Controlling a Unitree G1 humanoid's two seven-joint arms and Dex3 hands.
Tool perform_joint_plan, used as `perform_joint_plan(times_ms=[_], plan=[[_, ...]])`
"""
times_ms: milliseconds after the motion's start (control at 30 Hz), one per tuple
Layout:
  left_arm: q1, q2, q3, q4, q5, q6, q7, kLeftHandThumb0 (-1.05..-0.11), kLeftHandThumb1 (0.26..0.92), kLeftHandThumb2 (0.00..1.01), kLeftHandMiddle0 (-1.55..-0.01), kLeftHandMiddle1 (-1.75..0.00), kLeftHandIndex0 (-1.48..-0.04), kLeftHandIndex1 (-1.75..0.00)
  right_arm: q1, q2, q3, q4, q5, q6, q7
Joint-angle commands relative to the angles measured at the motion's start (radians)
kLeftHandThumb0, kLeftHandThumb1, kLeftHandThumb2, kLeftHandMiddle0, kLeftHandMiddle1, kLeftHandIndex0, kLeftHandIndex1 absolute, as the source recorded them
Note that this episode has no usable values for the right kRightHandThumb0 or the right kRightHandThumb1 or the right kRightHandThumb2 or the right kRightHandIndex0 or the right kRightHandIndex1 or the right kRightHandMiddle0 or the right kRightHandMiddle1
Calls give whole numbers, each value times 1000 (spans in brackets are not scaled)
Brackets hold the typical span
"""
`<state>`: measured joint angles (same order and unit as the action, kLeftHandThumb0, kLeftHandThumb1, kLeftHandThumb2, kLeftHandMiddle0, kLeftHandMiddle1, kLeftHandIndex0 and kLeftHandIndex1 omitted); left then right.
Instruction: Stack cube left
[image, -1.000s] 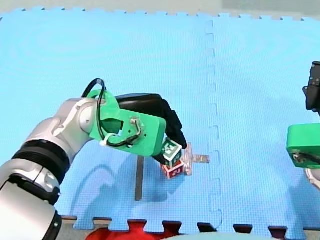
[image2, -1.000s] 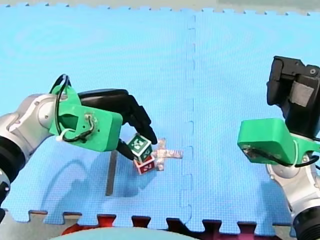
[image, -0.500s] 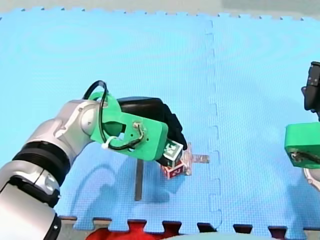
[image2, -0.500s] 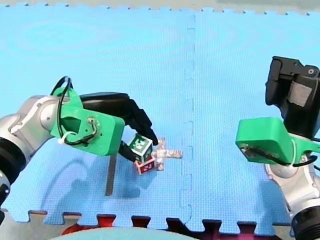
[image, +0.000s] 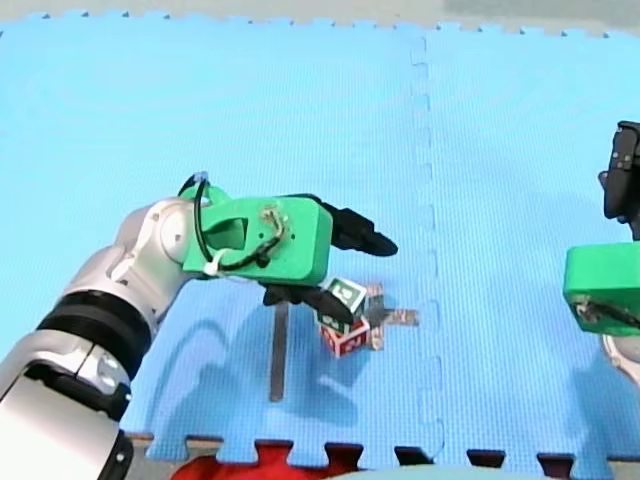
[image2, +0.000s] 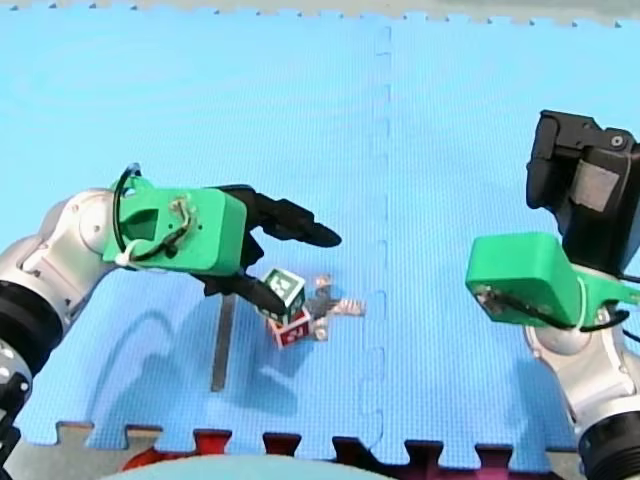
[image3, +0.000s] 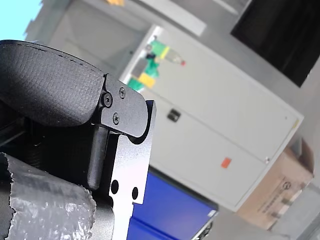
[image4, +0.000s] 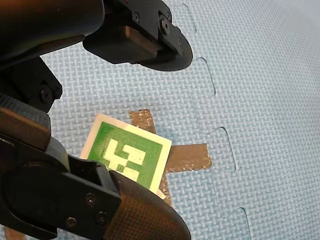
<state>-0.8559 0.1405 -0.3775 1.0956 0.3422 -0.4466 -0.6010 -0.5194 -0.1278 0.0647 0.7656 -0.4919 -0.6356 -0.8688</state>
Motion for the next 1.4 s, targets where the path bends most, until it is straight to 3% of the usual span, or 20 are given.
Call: perform_joint_plan(times_ms=[0,333,400,467,567,633,767,1000,1233,1300,1367], plan=[[2,0,8,-9,-8,14,-10,-927,807,0,-933,-1746,-345,0,1,-1,-1,-8,4,3,1],[4,-3,31,6,-27,-10,-6,-932,807,2,-939,-1746,-332,0,-6,5,-2,5,12,5,4],[6,2,44,8,-38,-22,-4,-976,838,14,-944,-1746,-322,-1,-8,6,-1,10,10,5,1],[7,25,62,-12,-57,-35,-16,-997,850,17,-947,-1746,-320,-1,-8,6,-1,12,10,3,-2],[4,96,92,-92,-88,-59,-64,-1032,875,21,-928,-1746,-305,0,-8,4,-2,20,12,-2,-4],[-2,126,106,-116,-103,-91,-79,-1044,895,26,-920,-1746,-299,0,-7,3,-3,28,13,-7,-5],[-15,147,109,-135,-109,-127,-93,-1048,919,43,-911,-1746,-276,0,-6,1,-4,37,18,-16,-4],[-14,216,90,-257,-70,-109,-111,-1048,921,111,-901,-1746,-256,-2,-6,0,-4,44,19,-18,-3],[-28,237,81,-260,-60,-72,-124,-1048,921,153,-904,-1746,-295,-21,-15,0,-4,62,22,-21,-5],[0,222,163,-186,-168,-80,-133,-1048,921,175,-908,-1746,-319,-29,-17,-2,-5,66,22,-22,-7],[17,185,256,-70,-270,-98,-110,-1048,921,245,-922,-1746,-362,-39,-16,-6,-6,70,23,-25,-7]])
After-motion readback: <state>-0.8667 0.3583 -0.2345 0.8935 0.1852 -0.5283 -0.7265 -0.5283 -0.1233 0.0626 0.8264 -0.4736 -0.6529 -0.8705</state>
